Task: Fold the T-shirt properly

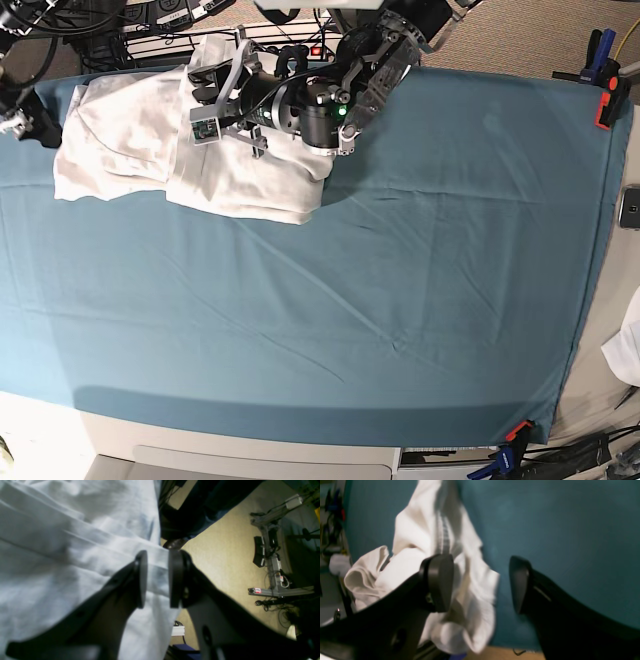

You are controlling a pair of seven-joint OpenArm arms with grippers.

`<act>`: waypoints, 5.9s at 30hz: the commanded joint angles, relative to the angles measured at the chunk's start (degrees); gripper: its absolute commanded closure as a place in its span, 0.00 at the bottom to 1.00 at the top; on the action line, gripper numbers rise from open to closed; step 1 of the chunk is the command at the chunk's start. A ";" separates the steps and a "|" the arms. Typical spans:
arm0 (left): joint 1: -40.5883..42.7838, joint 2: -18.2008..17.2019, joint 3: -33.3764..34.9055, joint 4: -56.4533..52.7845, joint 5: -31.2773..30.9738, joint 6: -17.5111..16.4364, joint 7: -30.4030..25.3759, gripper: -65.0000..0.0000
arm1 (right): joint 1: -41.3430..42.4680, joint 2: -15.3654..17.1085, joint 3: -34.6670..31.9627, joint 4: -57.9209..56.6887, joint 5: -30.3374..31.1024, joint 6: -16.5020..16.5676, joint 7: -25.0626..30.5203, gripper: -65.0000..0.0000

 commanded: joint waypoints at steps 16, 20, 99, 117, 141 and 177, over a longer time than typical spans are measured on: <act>-0.52 0.20 0.13 0.87 -0.35 -0.33 -1.05 0.75 | 2.27 -3.54 -4.96 0.74 10.56 1.85 -0.15 0.94; -0.98 0.17 -1.66 1.77 -0.22 0.28 0.74 0.75 | 2.14 -7.34 -4.96 0.76 11.33 1.85 -0.15 1.00; -0.96 -22.03 -39.65 5.51 -17.49 -2.03 3.69 0.75 | -16.02 -44.30 -42.80 73.70 -47.87 -9.66 22.75 0.80; -0.81 -22.69 -39.67 5.49 -17.33 -2.05 4.11 0.75 | -11.54 -44.98 -45.88 78.23 -37.90 -0.33 17.62 0.80; 2.71 -16.63 -31.15 8.70 -33.92 -3.61 7.48 1.00 | -13.27 -38.95 -5.53 82.51 -41.18 -9.75 21.44 1.00; 3.65 -6.34 -0.48 9.05 17.03 16.68 -1.20 1.00 | -5.64 -35.15 -22.23 59.41 -43.78 -9.49 21.46 1.00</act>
